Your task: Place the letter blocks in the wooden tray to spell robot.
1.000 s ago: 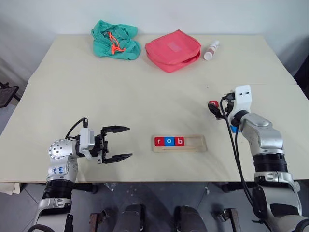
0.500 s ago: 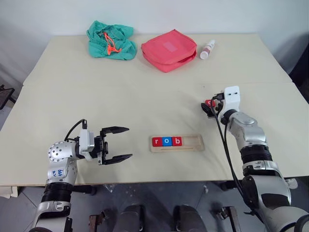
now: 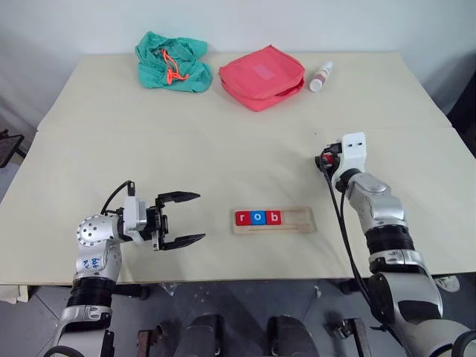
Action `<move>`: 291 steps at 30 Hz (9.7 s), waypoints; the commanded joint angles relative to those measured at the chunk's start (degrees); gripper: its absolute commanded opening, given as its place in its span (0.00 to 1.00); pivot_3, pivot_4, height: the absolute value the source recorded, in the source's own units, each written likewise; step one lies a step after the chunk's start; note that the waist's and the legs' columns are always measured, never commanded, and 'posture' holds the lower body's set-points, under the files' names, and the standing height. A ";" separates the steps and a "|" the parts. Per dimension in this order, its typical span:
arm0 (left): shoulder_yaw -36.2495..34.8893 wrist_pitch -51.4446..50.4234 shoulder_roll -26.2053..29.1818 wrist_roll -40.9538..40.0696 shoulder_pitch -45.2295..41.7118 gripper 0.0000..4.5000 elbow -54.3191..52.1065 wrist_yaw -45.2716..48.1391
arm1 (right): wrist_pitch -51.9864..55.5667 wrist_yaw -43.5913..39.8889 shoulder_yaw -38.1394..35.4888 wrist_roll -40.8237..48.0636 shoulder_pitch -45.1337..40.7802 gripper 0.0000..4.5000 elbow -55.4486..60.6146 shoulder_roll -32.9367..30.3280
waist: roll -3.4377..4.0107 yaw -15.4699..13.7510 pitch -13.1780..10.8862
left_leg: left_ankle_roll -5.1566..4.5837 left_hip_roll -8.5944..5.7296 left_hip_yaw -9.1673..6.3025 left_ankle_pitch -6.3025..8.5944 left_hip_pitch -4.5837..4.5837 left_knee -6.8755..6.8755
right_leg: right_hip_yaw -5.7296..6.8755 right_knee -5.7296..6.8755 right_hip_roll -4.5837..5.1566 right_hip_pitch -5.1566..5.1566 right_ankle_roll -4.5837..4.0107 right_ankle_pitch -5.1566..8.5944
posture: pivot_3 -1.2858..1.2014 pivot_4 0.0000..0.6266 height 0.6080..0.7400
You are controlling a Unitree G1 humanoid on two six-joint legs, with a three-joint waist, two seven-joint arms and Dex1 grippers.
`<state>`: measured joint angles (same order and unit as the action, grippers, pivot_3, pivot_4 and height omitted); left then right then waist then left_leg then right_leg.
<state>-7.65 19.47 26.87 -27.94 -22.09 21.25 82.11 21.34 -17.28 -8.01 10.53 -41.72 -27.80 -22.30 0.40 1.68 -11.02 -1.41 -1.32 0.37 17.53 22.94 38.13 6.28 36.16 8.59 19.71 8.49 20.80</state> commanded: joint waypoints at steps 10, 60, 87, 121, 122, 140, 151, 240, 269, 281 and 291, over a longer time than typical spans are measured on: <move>0.34 0.94 0.55 -0.84 -1.97 1.00 3.86 4.51 | 24.29 -0.06 -13.89 15.45 33.91 0.33 59.28 -4.23 | -0.03 -1.70 0.02 | 0.00 -0.03 0.00 0.01 0.03 -0.01 | -0.04 0.01 0.01 0.00 0.00 0.00 | 0.52 0.24 1.00; 1.70 -1.30 -1.13 -1.13 2.76 1.00 -4.77 -0.30 | 15.08 -15.40 -19.95 18.88 50.54 1.00 52.54 -15.73 | -0.06 -1.80 0.05 | -0.03 -0.01 0.30 0.00 -0.43 -0.06 | -0.29 -0.15 0.00 -0.38 0.00 0.00 | 0.52 0.24 1.00; 0.65 -1.42 -0.22 -1.67 13.59 1.00 -15.27 -5.09 | -28.82 -68.60 12.93 -4.49 11.71 1.00 0.53 -40.16 | -0.04 -1.56 -0.01 | -0.04 0.13 0.20 0.05 -0.68 0.00 | 0.01 -0.69 -0.03 -0.99 0.00 0.00 | 0.52 0.24 1.00; 0.54 -1.27 1.80 -1.78 10.01 1.00 -11.79 -4.53 | -26.49 -64.19 13.44 -7.43 4.80 0.32 -4.63 -34.37 | -0.23 -1.61 0.11 | -0.04 0.11 0.16 0.05 -0.78 0.11 | 0.05 -0.73 -0.02 -1.18 0.00 0.00 | 0.52 0.24 1.00; 0.54 -1.18 1.76 -1.67 9.33 1.00 -10.95 -4.30 | -24.10 -63.83 13.17 -7.01 4.72 0.32 -2.73 -34.38 | -0.16 -1.62 0.07 | -0.04 0.11 0.16 0.05 -0.76 0.10 | 0.04 -0.72 -0.02 -1.15 0.00 0.00 | 0.52 0.24 1.00; 1.46 2.68 0.52 -0.86 0.11 1.00 1.49 2.66 | 19.95 -52.63 22.77 -1.07 2.37 0.32 39.36 -27.07 | -0.03 -1.78 0.00 | -0.01 0.03 0.04 0.07 -0.57 0.05 | 0.07 -0.57 0.00 -0.88 0.00 0.00 | 0.52 0.24 1.00; 1.13 1.94 0.94 -1.49 2.14 1.00 -2.00 1.83 | 18.03 -52.09 28.66 -4.43 -0.19 0.32 37.27 -25.30 | -0.04 -1.59 -0.01 | -0.01 0.03 0.05 0.07 -0.54 0.00 | 0.06 -0.52 0.01 -0.79 0.00 0.00 | 0.52 0.24 1.00; 2.73 1.05 -0.93 -1.10 0.63 1.00 -1.65 0.15 | 20.46 -7.52 -15.75 9.20 29.79 0.32 35.56 -11.93 | -0.09 -3.02 -0.02 | -0.02 0.03 0.14 0.07 -0.60 -0.07 | 0.01 -0.55 -0.01 -0.86 0.00 0.00 | 0.52 0.24 1.00; 2.44 -0.48 0.00 -1.84 -1.12 1.00 -0.78 3.25 | 28.01 5.38 -12.96 14.58 44.54 0.54 60.83 3.79 | -0.06 -2.84 0.00 | -0.02 0.01 0.17 0.07 -0.65 -0.15 | -0.14 -0.46 -0.04 -0.78 0.00 0.00 | 0.52 0.24 1.00; 1.08 -1.15 2.93 -2.59 1.33 1.00 -0.69 5.58 | 22.57 -9.62 -14.27 15.63 45.20 1.00 56.15 -10.77 | -0.06 -2.96 0.00 | -0.02 0.01 0.18 0.07 -0.65 -0.14 | -0.15 -0.48 -0.03 -0.78 0.00 0.00 | 0.52 0.24 1.00; 0.78 0.51 4.28 -2.33 1.74 1.00 2.39 7.35 | 3.11 -39.50 -3.82 8.34 39.77 1.00 37.58 -35.24 | -0.08 -2.85 -0.02 | -0.08 0.05 0.27 0.08 -0.69 -0.14 | -0.11 -0.62 -0.03 -0.88 0.00 0.00 | 0.52 0.24 1.00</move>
<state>-6.21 19.20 30.37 -29.30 -20.80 23.79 85.99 28.38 -52.77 -12.88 20.31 -0.44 11.50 -55.27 0.32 -1.17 -11.04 -1.49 -1.27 0.65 17.61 22.26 38.01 6.17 35.54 8.56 18.83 8.49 20.80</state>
